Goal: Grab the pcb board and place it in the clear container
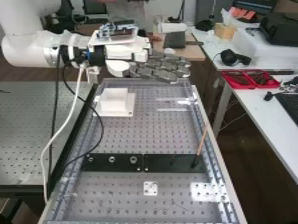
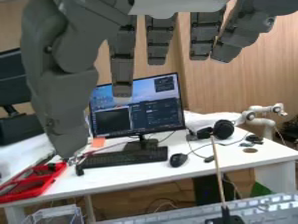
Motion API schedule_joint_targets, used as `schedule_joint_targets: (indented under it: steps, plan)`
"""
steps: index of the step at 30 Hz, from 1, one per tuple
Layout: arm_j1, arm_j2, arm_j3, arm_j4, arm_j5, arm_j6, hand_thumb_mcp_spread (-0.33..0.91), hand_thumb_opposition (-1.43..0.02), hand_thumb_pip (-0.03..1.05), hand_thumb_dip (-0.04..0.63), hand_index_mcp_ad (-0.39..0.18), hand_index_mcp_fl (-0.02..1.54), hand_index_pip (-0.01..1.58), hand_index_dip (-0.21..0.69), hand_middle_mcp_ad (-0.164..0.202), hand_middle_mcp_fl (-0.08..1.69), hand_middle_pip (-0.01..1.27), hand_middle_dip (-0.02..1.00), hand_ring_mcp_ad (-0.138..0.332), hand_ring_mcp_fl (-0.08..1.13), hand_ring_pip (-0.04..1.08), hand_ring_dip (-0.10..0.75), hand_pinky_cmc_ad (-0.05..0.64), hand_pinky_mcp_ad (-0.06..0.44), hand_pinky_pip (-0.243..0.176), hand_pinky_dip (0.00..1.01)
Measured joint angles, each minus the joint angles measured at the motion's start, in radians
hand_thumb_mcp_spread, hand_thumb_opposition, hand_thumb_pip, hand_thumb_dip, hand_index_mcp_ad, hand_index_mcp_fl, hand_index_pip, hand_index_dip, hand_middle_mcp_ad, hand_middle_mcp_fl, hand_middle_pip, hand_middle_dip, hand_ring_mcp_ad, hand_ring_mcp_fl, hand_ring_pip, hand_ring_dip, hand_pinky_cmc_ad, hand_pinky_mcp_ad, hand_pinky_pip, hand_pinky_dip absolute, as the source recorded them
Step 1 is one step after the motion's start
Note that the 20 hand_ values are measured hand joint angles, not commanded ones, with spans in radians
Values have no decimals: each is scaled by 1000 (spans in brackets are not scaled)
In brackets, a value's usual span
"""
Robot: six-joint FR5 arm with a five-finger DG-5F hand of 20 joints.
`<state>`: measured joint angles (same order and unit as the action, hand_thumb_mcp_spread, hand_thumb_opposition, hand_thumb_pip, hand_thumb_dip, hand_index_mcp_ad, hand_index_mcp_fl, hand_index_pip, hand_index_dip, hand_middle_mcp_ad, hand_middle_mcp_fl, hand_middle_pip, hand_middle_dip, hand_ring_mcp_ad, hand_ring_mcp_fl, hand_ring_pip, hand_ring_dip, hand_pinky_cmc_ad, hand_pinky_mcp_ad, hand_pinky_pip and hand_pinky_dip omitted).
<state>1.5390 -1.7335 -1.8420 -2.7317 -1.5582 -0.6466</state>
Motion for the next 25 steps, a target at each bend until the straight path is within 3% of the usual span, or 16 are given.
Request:
schedule_joint_targets:
  steps: [25]
  plan:
    - [-10,4,-3,4,-7,4,499,-773,347,208,-134,389,246,298,19,7,138,138,182,2,86,-3,291,150,-108,180]
